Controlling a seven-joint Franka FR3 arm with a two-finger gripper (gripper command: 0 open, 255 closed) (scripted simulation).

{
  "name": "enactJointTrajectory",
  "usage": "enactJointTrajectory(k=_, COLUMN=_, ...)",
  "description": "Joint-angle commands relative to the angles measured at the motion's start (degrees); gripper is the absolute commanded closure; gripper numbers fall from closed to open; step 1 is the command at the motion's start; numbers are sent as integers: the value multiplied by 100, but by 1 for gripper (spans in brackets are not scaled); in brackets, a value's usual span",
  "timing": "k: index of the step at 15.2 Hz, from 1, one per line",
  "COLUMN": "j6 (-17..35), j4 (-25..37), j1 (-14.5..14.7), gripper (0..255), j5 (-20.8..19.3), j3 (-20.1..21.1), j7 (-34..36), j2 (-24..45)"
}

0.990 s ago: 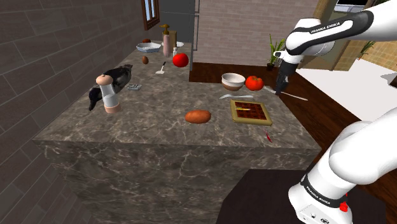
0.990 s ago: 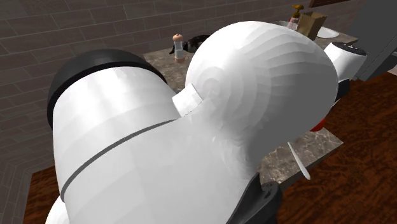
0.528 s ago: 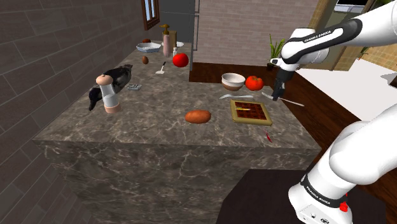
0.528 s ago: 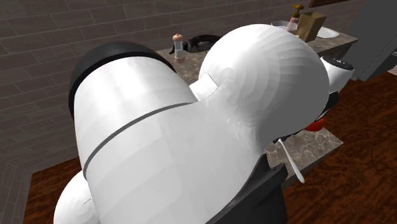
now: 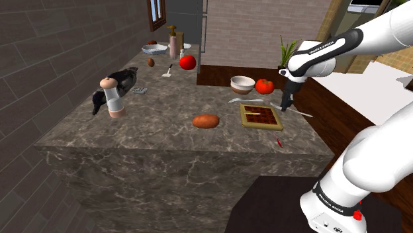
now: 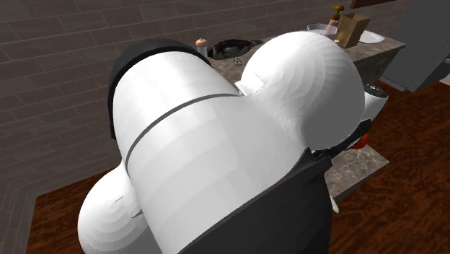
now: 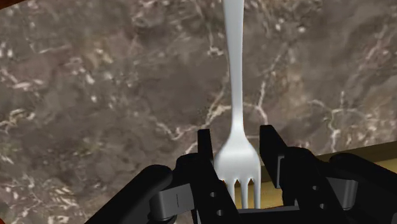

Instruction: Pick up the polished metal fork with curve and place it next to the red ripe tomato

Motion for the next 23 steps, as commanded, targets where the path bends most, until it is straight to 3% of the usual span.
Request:
enactJointTrajectory(k=1, j6=174, j4=-63, j1=30, gripper=255, j5=70, j3=-37, j7=-52, j2=122)
enactJointTrajectory(k=10, j6=248, j4=-90, j1=41, gripper=255, j5=102, j3=-54, j7=-80, j2=175)
enactJointTrajectory(k=11, j6=251, j4=-97, j1=40, gripper=0, j5=99, j3=-54, j7=-78, j2=172)
enactJointTrajectory(k=16, j6=248, j4=-90, j1=42, gripper=0, j5=102, j3=-54, j7=-80, j2=175)
enactJointTrajectory(k=20, j6=-583, j4=272, j1=-61, gripper=0, j5=-161, j3=119, j7=140, j2=-352)
enactJointTrajectory(k=23, j6=-583, j4=272, j1=-65, gripper=0, j5=-160, j3=122, j7=139, j2=-351)
